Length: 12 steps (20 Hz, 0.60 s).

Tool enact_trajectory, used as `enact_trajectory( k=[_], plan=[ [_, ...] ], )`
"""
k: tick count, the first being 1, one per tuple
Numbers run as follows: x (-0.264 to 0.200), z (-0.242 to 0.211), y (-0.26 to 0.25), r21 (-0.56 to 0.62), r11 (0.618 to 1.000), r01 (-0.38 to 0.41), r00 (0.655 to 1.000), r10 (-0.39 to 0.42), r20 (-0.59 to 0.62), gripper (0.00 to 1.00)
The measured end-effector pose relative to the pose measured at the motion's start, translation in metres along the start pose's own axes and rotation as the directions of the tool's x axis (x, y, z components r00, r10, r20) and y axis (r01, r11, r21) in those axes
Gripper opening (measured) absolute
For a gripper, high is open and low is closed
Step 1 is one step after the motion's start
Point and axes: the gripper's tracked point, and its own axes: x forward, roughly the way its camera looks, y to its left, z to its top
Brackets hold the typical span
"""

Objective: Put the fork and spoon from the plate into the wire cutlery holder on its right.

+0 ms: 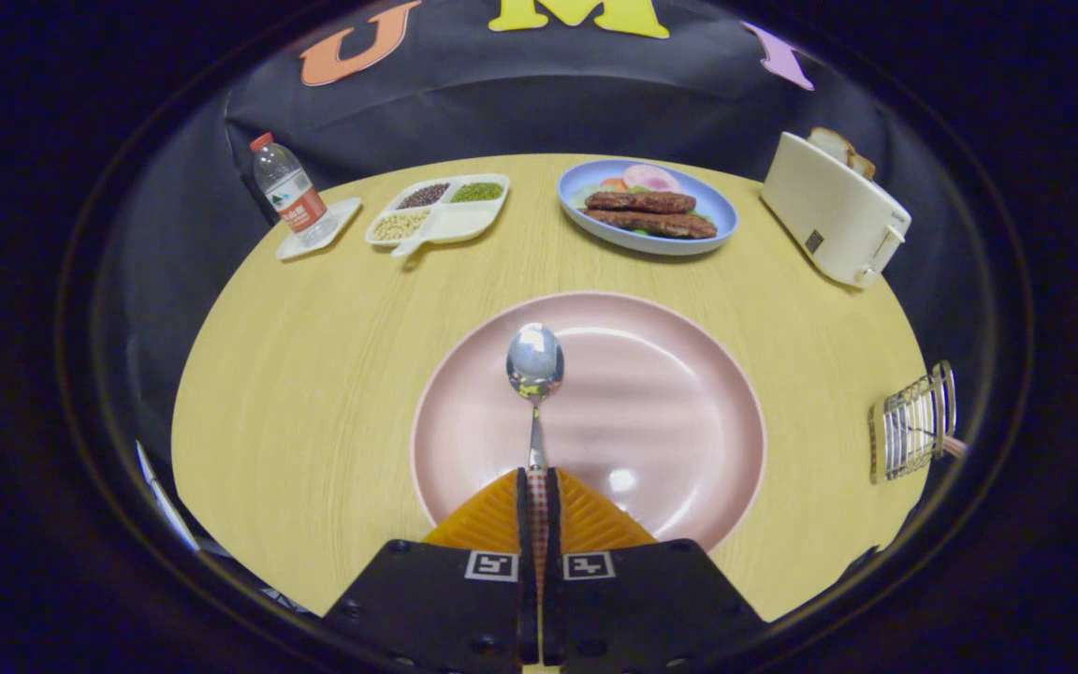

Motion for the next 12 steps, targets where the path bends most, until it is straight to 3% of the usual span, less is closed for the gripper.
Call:
enact_trajectory(
  k=[6,12],
  plan=[
    [-0.042,0.011,-0.011,-0.022,0.999,-0.039,0.999,0.039,0.006,0.03],
    [-0.102,0.033,-0.071,-0.053,0.998,-0.014,0.999,0.017,0.051,0.03]
  ],
)
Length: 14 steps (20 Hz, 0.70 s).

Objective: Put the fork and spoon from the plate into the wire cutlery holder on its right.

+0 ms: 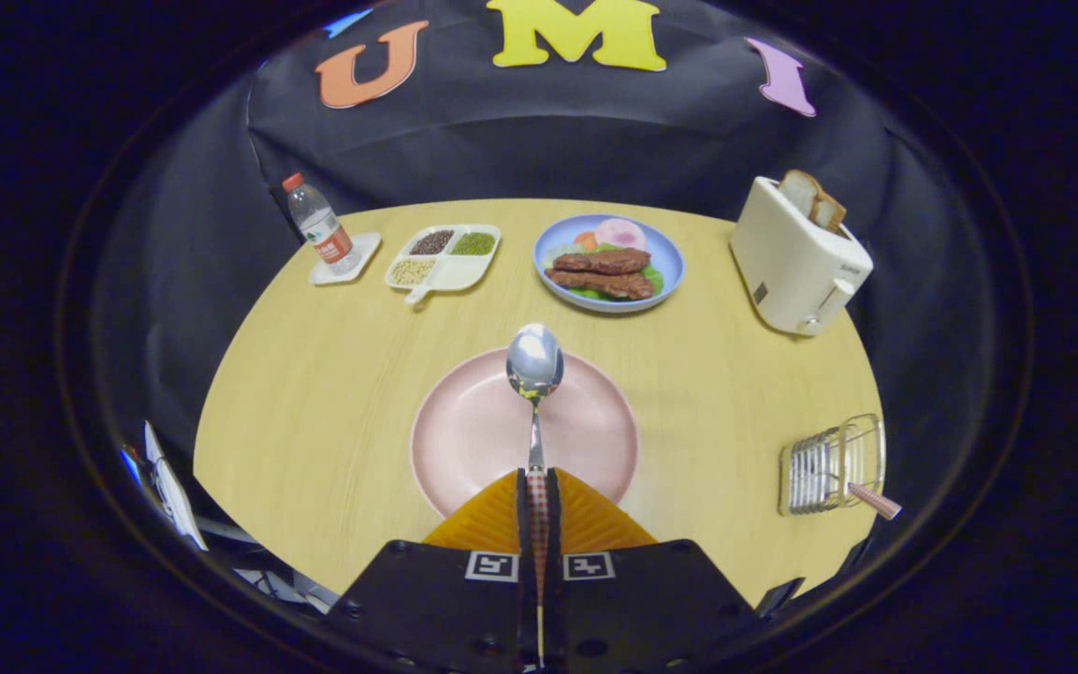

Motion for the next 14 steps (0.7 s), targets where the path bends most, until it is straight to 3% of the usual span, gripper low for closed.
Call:
enact_trajectory(
  k=[14],
  plan=[
    [-0.055,-0.016,-0.169,0.067,0.994,0.087,0.996,-0.085,-0.029,0.03]
  ],
)
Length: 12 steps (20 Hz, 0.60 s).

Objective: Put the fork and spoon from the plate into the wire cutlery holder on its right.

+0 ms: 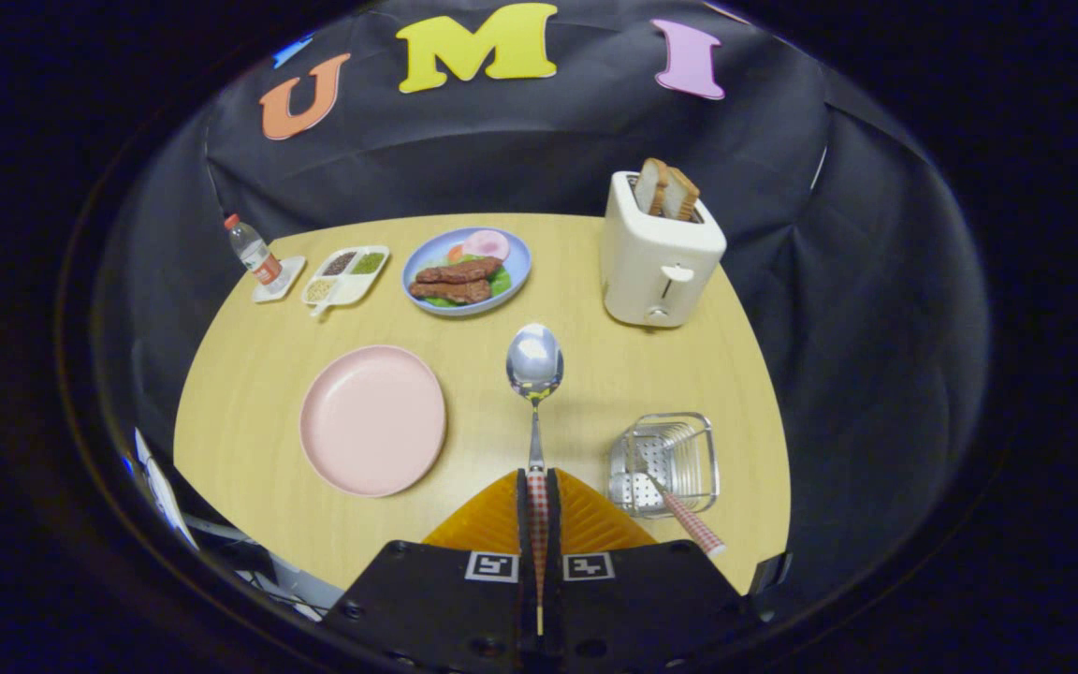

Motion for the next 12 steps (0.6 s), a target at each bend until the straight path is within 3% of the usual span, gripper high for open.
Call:
enact_trajectory(
  k=[4,8,12],
  plan=[
    [-0.011,-0.007,-0.040,-0.008,1.000,-0.001,0.998,0.000,-0.060,0.02],
    [-0.027,-0.002,-0.086,-0.027,0.999,0.046,0.994,-0.049,-0.101,0.03],
    [-0.038,-0.007,-0.104,-0.022,0.999,0.024,0.977,-0.028,-0.211,0.03]
  ],
)
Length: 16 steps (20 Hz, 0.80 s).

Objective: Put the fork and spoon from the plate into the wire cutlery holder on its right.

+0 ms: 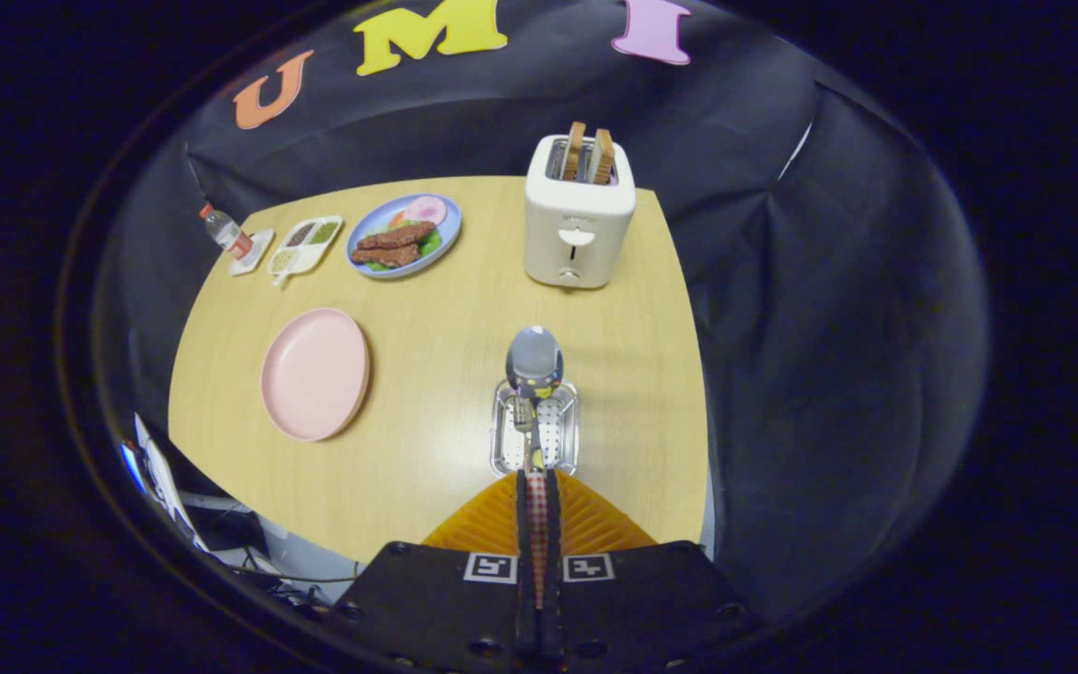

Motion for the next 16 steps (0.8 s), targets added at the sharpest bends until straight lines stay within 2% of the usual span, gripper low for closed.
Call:
enact_trajectory(
  k=[5,6,9,16],
  plan=[
    [-0.004,-0.006,-0.006,0.003,1.000,-0.012,0.991,0.012,-0.133,0.03],
    [-0.002,-0.010,-0.010,0.003,1.000,-0.004,0.986,0.005,-0.168,0.03],
    [0.003,-0.019,-0.006,0.049,0.998,-0.037,0.955,0.050,-0.291,0.03],
    [0.030,-0.007,-0.007,0.054,0.998,-0.028,0.918,0.047,-0.393,0.03]
  ],
)
